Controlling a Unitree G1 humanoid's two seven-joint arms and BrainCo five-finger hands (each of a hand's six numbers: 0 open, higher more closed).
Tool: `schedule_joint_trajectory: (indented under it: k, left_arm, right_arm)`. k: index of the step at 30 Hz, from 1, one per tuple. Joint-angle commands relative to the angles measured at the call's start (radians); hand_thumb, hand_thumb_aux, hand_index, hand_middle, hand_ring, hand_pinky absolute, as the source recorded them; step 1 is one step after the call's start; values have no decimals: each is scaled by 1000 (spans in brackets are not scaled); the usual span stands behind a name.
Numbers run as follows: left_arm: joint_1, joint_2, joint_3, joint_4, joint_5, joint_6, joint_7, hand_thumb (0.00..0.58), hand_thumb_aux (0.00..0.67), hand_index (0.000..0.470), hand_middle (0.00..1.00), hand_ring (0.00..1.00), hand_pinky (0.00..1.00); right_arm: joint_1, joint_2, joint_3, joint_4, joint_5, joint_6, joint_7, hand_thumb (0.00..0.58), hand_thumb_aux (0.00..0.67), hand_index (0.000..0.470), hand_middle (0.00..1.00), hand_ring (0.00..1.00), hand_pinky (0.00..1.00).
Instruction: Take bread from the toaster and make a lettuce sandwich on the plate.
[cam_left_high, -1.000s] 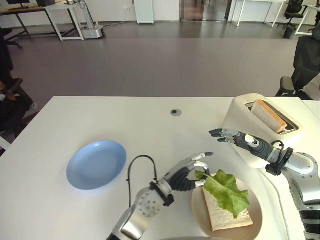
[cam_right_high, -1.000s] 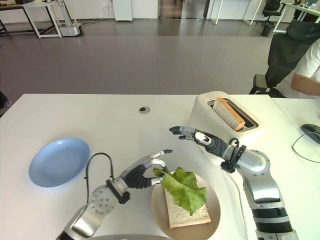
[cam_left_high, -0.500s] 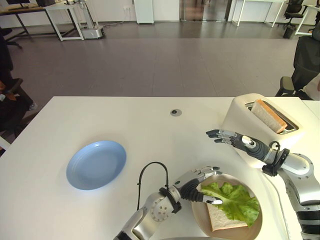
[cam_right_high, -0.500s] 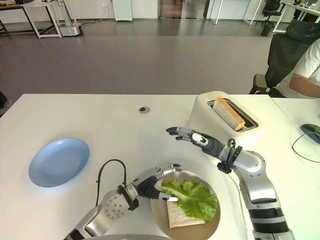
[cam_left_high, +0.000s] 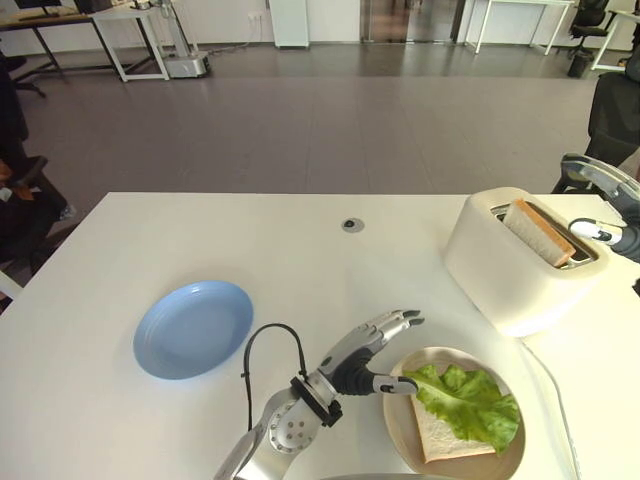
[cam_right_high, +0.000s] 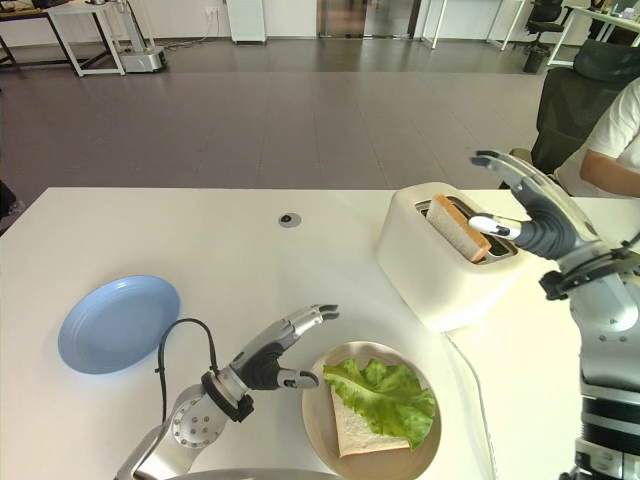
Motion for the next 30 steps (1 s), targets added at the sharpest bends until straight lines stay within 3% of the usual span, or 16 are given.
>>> schedule_joint_trajectory:
  k: [1,3,4,5,6,7,10,11,18,24,30]
  left_arm:
    - [-4,-2,40,-4,-35,-13,7,0,0,0,0,0,0]
    - [-5,-5,43,-2,-38,-17,7,0,0,0,0,0,0]
    - [-5,-8,41,-3,-37,-18,8,0,0,0,0,0,0]
    - [-4,-11,38,-3,-34,-19,8,0,0,0,0,0,0]
    - [-5,-12,36,-1,-32,-21,6,0,0,0,0,0,0]
    - [-5,-12,36,0,-31,-22,5,0,0,0,0,0,0]
    - [0,-9,44,-6,-30,-24,7,0,0,0,0,0,0]
    - [1,-8,45,-5,-28,-24,9,0,0,0,0,0,0]
    - [2,-4,50,7,-13,-25,17,0,0,0,0,0,0]
    - [18,14,93,-25,-9,-25,31,0,0,0,0,0,0]
    - [44,79,194,-135,-38,-62,19,0,0,0,0,0,0]
  right_arm:
    - [40,-38,40,90,-112,5,-65,0,0,0,0,0,0]
    - [44,-39,63,101,-121,15,-64,0,0,0,0,0,0]
    - [46,-39,72,104,-122,21,-62,66,39,28,0,0,0]
    - [49,-39,81,108,-120,25,-57,201,129,90,0,0,0]
    - [53,-37,90,113,-114,36,-52,456,360,253,0,0,0]
    - [54,-35,98,119,-112,43,-52,480,391,275,0,0,0]
    - [35,-24,119,128,-89,58,-50,568,573,402,0,0,0]
    - [26,-18,123,127,-73,63,-48,580,670,470,0,0,0]
    - [-17,46,92,95,186,166,47,580,670,470,0,0,0]
    - [-147,20,-69,88,609,463,249,580,670,470,0,0,0]
    - [-103,-81,-148,-122,982,764,565,580,670,470,0,0,0]
